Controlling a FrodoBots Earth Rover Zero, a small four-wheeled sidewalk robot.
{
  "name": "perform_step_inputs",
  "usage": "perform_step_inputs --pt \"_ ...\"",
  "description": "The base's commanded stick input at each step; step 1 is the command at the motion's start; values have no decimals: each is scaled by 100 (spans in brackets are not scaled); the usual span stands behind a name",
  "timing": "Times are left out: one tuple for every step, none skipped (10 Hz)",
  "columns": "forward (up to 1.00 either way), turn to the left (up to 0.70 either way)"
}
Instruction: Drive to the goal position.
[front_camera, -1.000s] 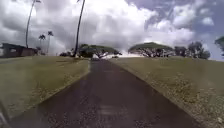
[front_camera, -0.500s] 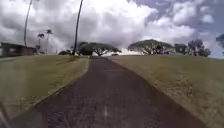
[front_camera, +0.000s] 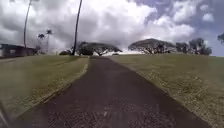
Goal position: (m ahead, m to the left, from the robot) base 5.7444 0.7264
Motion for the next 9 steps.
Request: perform_step_inputs --pt "68 2" --pt "68 2" --pt "68 2" --pt "68 2" --pt "68 2" --pt "68 2" --pt "68 2" --pt "68 2" --pt "68 2"
